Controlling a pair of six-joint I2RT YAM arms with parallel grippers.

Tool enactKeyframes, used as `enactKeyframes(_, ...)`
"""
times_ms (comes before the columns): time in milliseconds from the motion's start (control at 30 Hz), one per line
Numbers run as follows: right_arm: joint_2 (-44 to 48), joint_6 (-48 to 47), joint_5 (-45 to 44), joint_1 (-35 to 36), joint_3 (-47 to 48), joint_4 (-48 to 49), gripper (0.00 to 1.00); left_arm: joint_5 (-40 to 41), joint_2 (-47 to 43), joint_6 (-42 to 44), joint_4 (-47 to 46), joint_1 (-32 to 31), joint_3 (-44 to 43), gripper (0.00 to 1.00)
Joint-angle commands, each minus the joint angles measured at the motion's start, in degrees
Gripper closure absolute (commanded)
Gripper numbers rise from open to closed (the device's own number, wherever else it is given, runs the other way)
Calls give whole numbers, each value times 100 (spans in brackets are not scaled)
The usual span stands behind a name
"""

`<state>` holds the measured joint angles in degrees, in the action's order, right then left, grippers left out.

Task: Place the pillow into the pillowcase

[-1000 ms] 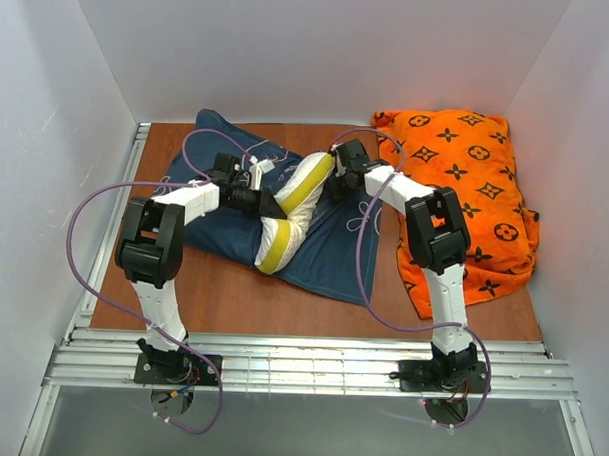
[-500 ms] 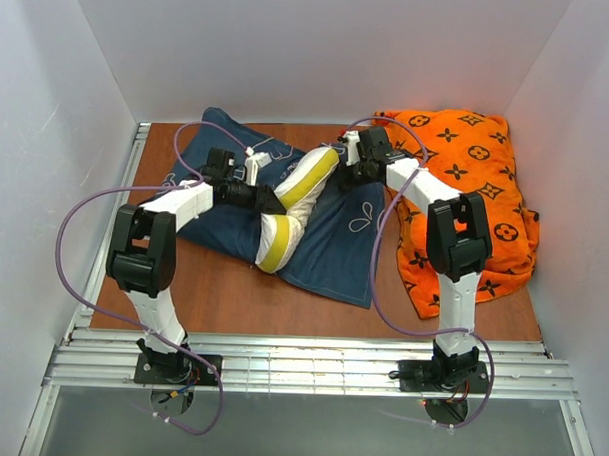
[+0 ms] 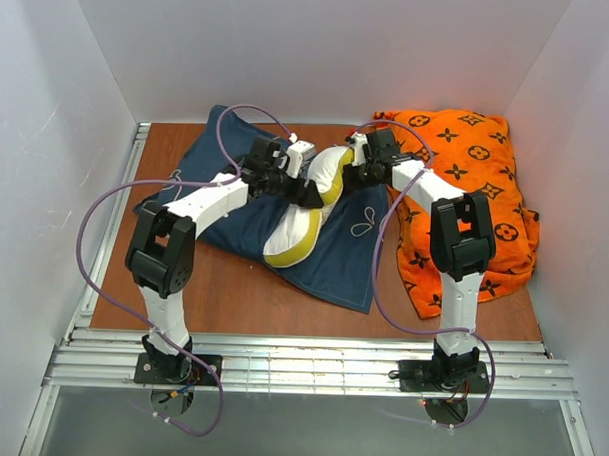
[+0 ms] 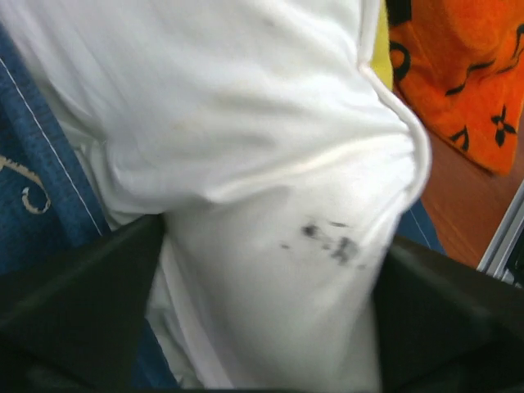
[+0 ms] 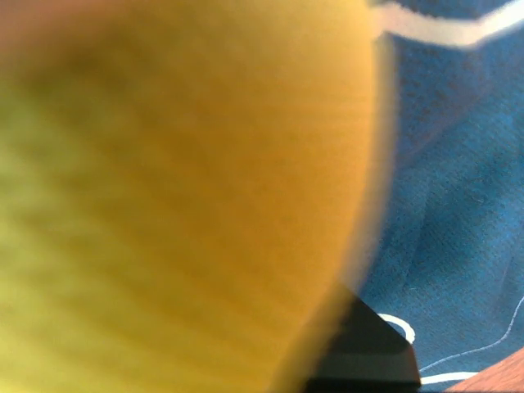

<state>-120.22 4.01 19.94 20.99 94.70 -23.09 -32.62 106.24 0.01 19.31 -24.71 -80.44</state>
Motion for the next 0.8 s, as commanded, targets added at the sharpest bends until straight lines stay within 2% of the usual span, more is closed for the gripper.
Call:
enactKeyframes(0, 473, 135, 404, 19, -153, -2, 99, 766, 309, -264, -410, -95, -576, 2)
enactKeyframes(133, 500, 258, 545, 36, -232, 15, 99, 862, 494, -528, -586, -201, -849, 2)
enactKeyframes(333, 570, 258, 581, 80, -337, 59, 99, 802, 363, -494, -859, -262, -850, 2)
enactKeyframes(400, 588, 241, 563, 80, -373, 59, 99, 687, 188, -388, -955, -262, -702, 2)
enactKeyframes(600, 562, 258, 633, 72, -434, 68, 99, -525, -814, -256, -1185, -227, 291, 2)
enactKeyframes(700, 588, 258, 633, 72, -426, 77, 99, -771, -1104, -282, -983, -227, 502, 2)
enactKeyframes(767, 614, 232, 633, 72, -434, 68, 99, -632, -1306, -344, -973, -227, 609, 2)
